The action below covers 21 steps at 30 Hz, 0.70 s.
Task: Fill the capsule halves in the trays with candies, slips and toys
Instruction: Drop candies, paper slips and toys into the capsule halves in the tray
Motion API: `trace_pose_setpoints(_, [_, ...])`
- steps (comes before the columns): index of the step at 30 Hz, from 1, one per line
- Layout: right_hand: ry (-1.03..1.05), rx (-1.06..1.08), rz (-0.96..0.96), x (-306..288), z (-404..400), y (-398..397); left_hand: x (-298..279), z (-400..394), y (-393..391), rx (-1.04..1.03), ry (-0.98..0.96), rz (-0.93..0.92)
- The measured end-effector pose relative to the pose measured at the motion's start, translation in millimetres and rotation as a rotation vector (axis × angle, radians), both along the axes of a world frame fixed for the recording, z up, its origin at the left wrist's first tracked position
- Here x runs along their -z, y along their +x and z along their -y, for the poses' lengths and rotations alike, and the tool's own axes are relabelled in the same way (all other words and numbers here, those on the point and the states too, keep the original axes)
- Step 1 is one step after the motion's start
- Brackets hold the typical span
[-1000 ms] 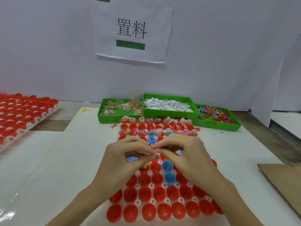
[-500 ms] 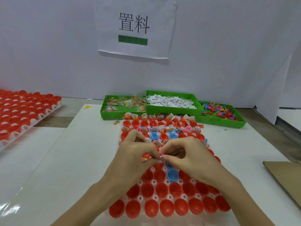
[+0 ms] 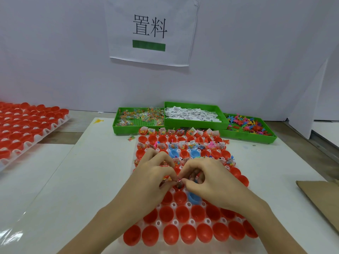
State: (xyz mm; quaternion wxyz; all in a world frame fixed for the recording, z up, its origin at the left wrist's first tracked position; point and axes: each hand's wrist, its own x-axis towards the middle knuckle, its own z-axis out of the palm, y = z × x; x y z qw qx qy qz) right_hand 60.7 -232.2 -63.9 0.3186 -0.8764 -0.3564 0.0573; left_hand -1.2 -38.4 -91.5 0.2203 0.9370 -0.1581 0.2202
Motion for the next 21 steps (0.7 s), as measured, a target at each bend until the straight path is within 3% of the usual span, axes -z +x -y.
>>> trace_pose_setpoints(14, [-0.048, 0.032, 0.024, 6, -2, 2, -4, 0, -4, 0.028, 0.069, 0.067])
trace_pose_setpoints(21, [0.101, 0.053, -0.049, -5, 10, 12, -1, -2, -4, 0.026, 0.16, 0.132])
